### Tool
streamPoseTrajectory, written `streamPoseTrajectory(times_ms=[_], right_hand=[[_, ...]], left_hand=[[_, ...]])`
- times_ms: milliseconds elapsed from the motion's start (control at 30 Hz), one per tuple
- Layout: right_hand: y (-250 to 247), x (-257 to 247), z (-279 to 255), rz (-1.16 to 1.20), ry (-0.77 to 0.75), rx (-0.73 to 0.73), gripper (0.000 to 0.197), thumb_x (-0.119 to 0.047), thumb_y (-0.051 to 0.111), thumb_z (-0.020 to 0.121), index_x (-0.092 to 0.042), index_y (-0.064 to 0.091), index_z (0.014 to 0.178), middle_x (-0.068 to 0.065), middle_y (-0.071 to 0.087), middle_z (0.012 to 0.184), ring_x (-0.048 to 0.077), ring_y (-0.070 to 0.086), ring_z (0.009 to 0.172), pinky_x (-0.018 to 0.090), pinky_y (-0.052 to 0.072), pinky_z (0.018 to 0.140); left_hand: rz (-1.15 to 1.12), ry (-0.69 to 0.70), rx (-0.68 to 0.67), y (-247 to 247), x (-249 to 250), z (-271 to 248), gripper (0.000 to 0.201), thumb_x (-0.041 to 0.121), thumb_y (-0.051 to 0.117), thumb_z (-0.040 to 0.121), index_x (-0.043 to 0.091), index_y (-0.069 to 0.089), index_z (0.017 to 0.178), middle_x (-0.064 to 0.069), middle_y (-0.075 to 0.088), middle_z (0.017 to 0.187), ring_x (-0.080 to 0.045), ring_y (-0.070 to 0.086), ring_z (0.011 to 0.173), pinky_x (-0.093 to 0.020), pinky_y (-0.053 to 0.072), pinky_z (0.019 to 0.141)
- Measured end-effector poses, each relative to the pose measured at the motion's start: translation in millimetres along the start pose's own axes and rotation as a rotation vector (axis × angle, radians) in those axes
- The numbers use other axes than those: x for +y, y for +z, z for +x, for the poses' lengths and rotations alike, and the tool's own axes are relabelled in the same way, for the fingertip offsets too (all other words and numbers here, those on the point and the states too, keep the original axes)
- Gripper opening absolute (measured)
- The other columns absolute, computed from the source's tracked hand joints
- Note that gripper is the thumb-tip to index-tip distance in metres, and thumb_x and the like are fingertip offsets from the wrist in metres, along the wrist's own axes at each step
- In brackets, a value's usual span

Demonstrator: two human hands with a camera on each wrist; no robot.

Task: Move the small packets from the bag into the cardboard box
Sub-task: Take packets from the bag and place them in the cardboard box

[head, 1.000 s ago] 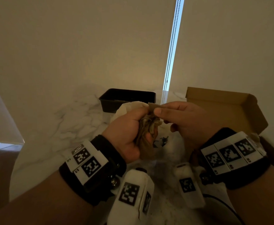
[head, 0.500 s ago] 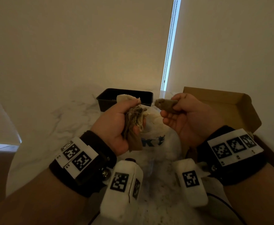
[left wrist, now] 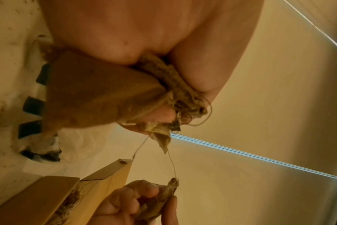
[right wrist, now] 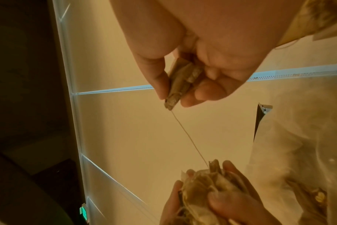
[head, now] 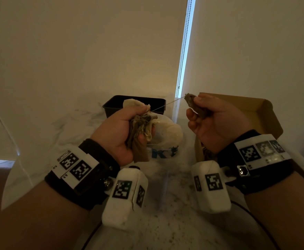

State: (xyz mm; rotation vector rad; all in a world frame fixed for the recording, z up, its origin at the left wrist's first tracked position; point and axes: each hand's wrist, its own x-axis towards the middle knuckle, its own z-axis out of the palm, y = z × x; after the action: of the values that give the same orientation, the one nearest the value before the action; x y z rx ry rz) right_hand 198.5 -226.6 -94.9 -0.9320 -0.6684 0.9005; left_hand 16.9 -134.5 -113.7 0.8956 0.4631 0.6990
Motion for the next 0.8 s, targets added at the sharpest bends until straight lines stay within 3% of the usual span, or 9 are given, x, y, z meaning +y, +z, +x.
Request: streamPoseTrajectory(times_ms=[133,200,300,433,500,567,667,800], right_hand=[[-4,-5,3,0.054,-0.030,0.043,0.011,-0.017,0.058,0.090,-0.011,0.061,0.099,-0.002,0.065,0.079,0.010,0.061,0.063,0.023,0.045,0.050],[-6,-7,3,0.057,-0.034,0.047,0.008,-0.017,0.058,0.090,-0.012,0.062,0.095,-0.002,0.064,0.080,0.012,0.060,0.064,0.024,0.043,0.050],[-7,-9,3,0.028,-0.017,0.018,0.006,-0.016,0.054,0.091,-0.013,0.058,0.088,-0.001,0.059,0.076,0.013,0.055,0.063,0.025,0.037,0.050],[-6,-11,1,0.048,0.009,-0.059,0.012,-0.010,0.046,0.093,-0.014,0.055,0.086,0.001,0.057,0.073,0.015,0.054,0.062,0.024,0.040,0.049],[-6,-13,-1,0.082,0.019,-0.087,0.019,-0.007,0.042,0.094,-0.015,0.060,0.096,0.002,0.059,0.076,0.015,0.059,0.063,0.024,0.046,0.052],[-6,-16,-3,0.109,0.027,-0.122,0.028,-0.007,0.040,0.095,-0.016,0.063,0.108,0.003,0.061,0.077,0.016,0.061,0.062,0.024,0.049,0.053],[-6,-19,-6,0.117,0.042,-0.166,0.036,-0.005,0.036,0.094,-0.019,0.065,0.109,0.003,0.060,0.073,0.017,0.060,0.062,0.025,0.049,0.055],[-6,-19,-10,0.145,0.070,-0.203,0.033,-0.005,0.035,0.088,-0.017,0.064,0.098,0.005,0.058,0.073,0.020,0.059,0.064,0.028,0.048,0.056]], left_hand=[[0.013,-0.043,-0.045,-1,-2,0,0.015,0.024,0.069,0.080,0.010,0.072,0.086,-0.010,0.069,0.085,-0.017,0.063,0.065,-0.022,0.056,0.060],[0.041,-0.059,-0.033,-1,-3,-1,0.021,0.025,0.070,0.079,0.009,0.070,0.093,-0.010,0.068,0.084,-0.017,0.062,0.065,-0.021,0.055,0.052],[0.088,-0.038,0.047,-1,-4,-2,0.015,0.024,0.065,0.089,0.010,0.067,0.089,-0.009,0.063,0.080,-0.016,0.056,0.063,-0.017,0.043,0.033],[0.212,0.104,0.125,5,-5,-2,0.017,0.023,0.053,0.098,0.020,0.069,0.092,-0.005,0.064,0.084,-0.011,0.058,0.050,-0.016,0.038,0.032],[0.241,0.163,0.151,9,-5,-3,0.021,0.017,0.049,0.099,0.020,0.069,0.092,-0.005,0.064,0.080,-0.010,0.058,0.046,-0.016,0.040,0.034],[0.223,0.170,0.167,13,-3,-4,0.024,0.014,0.048,0.096,0.017,0.066,0.080,-0.002,0.062,0.073,-0.011,0.056,0.045,-0.016,0.040,0.035],[0.205,0.151,0.137,18,1,-4,0.020,0.020,0.057,0.090,0.016,0.061,0.071,0.000,0.059,0.067,-0.013,0.054,0.047,-0.017,0.040,0.037],[0.391,0.207,0.078,32,9,1,0.028,0.035,0.079,0.078,0.015,0.060,0.077,-0.002,0.059,0.059,-0.016,0.055,0.046,-0.020,0.046,0.040]])
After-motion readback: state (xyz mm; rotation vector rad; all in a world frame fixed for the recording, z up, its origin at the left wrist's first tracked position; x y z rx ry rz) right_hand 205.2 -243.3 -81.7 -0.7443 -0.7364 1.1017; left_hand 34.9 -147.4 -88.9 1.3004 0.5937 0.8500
